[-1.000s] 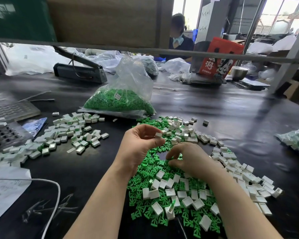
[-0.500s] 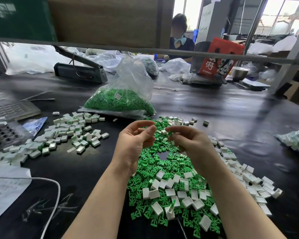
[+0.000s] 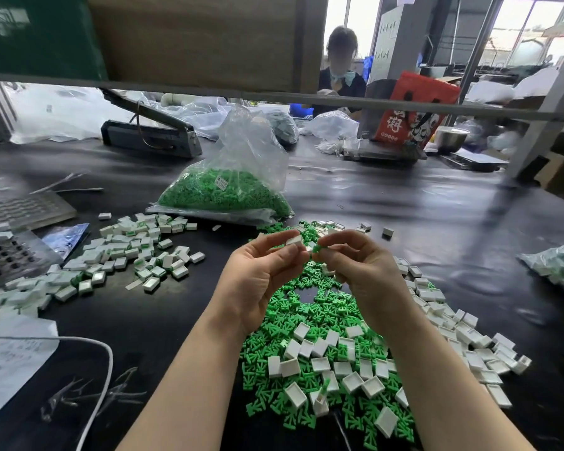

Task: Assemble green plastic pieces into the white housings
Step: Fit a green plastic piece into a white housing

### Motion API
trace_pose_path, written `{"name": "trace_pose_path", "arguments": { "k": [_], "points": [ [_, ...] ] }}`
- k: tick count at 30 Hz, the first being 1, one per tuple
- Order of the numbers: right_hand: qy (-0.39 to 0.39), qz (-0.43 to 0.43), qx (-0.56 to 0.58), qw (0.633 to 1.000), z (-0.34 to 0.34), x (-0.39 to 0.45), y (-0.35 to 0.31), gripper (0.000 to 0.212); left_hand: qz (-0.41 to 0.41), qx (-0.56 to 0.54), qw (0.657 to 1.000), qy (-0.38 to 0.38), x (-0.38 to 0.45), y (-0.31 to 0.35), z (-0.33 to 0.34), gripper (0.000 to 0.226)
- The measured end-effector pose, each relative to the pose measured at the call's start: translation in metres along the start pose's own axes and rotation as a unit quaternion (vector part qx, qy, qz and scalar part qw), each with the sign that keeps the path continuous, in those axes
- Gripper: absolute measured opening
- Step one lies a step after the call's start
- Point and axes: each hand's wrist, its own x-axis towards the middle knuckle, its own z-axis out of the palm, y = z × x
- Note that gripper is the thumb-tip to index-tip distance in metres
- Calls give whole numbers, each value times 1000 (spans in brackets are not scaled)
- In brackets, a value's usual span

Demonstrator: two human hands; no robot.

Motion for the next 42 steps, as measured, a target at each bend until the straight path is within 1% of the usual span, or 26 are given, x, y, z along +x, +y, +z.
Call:
{"name": "trace_pose_path", "arguments": {
  "k": [5, 7, 14, 18, 20, 28, 31, 38, 40, 42],
  "points": [
    [16, -39, 0, 999, 2, -1, -1, 14, 28, 120, 992, 9, 0, -4, 3, 14],
    [23, -50, -1, 998, 4, 0, -2, 14, 40, 148, 988, 12, 0, -5, 4, 12],
    [40, -82, -73, 993, 7, 0, 0, 11, 45, 164, 985, 24, -3, -4, 4, 19],
    [38, -89, -99, 990, 8, 0, -1, 10, 60, 190, 979, 30, -4, -4, 4, 16],
    [43, -95, -108, 989, 8, 0, 0, 9, 71, 203, 976, 33, -4, -4, 3, 13],
    [51, -102, -128, 985, 7, 1, 2, 9, 94, 222, 970, 39, -3, -5, 3, 15],
    [38, -106, -129, 985, 7, 1, 3, 9, 101, 222, 969, 38, -3, -6, 3, 16],
    [-10, -84, -106, 991, 1, 1, 1, 13, 113, 249, 961, 30, -2, -6, 1, 17],
    [-14, -68, -96, 993, -2, 1, 1, 13, 118, 265, 957, 19, -2, -7, 1, 14],
    [-17, -45, -121, 991, -4, 1, 1, 12, 121, 300, 946, 2, -2, -8, 1, 10]
  ]
}}
